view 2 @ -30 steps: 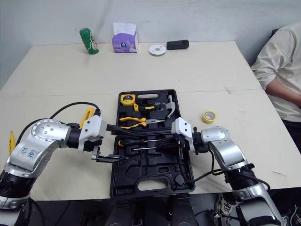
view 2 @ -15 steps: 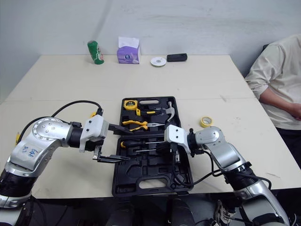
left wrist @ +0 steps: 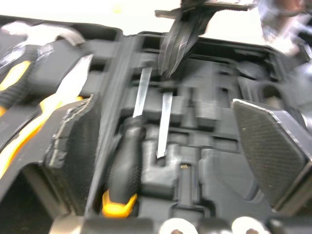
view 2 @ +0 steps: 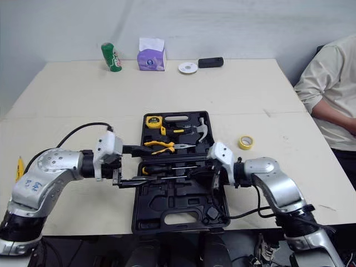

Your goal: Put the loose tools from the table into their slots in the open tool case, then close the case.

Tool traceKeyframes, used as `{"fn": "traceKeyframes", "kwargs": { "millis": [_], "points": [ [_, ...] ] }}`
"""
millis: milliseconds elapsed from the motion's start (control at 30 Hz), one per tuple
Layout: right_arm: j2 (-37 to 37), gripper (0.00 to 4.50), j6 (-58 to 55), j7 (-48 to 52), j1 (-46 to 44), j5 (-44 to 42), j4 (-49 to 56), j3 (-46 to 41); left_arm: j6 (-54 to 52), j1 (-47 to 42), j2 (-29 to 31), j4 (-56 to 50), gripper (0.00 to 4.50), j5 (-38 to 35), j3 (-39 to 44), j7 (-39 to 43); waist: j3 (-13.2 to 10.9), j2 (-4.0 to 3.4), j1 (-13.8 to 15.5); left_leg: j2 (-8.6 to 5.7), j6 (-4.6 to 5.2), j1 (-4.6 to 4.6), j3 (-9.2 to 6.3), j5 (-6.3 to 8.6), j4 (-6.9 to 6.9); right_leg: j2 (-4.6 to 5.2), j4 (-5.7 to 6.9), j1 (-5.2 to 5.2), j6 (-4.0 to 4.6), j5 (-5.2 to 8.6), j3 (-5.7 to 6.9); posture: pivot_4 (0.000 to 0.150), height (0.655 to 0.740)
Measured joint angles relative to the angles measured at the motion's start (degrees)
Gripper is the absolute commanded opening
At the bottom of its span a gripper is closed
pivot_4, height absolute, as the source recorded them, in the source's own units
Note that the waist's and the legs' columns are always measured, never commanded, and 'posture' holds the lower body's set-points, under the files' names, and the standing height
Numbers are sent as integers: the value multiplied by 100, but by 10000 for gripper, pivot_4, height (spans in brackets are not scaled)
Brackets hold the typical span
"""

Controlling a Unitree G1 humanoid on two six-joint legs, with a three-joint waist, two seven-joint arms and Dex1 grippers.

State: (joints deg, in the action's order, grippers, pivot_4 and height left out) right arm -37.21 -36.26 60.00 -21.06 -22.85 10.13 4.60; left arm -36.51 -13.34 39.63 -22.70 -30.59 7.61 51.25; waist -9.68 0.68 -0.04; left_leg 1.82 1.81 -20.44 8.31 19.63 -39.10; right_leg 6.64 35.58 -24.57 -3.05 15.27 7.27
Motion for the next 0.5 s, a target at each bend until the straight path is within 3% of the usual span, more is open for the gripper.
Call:
{"fn": "traceKeyframes", "kwargs": {
  "millis": [133, 300, 500],
  "points": [
    [-526, 20149, -135, -148, 217, -269, -119, -1090, -500, 1158, -365, -351, 45000, -518, 1579, -932, -35, -4, -24, 5, -4, 4, 1, 2, 11, -7, -3, 0, 7, 4, 3, 1500, 7278],
    [-1062, 44550, 142, -407, 449, -207, -1197, -2132, -554, 2631, -722, -330, 45000, -606, 3265, -1501, -51, 7, 15, 3, -17, 3, 3, 23, 9, -5, -15, 1, 4, 2, 3, 1500, 7278],
    [-1645, 44550, 925, -572, 620, 215, -2743, -2564, -189, 3650, -771, 712, 45000, -538, 4862, -1803, -55, 3, -6, 5, 6, 1, 3, 51, 10, -3, -24, -4, 10, 6, 4, 1500, 7278]
  ]
}}
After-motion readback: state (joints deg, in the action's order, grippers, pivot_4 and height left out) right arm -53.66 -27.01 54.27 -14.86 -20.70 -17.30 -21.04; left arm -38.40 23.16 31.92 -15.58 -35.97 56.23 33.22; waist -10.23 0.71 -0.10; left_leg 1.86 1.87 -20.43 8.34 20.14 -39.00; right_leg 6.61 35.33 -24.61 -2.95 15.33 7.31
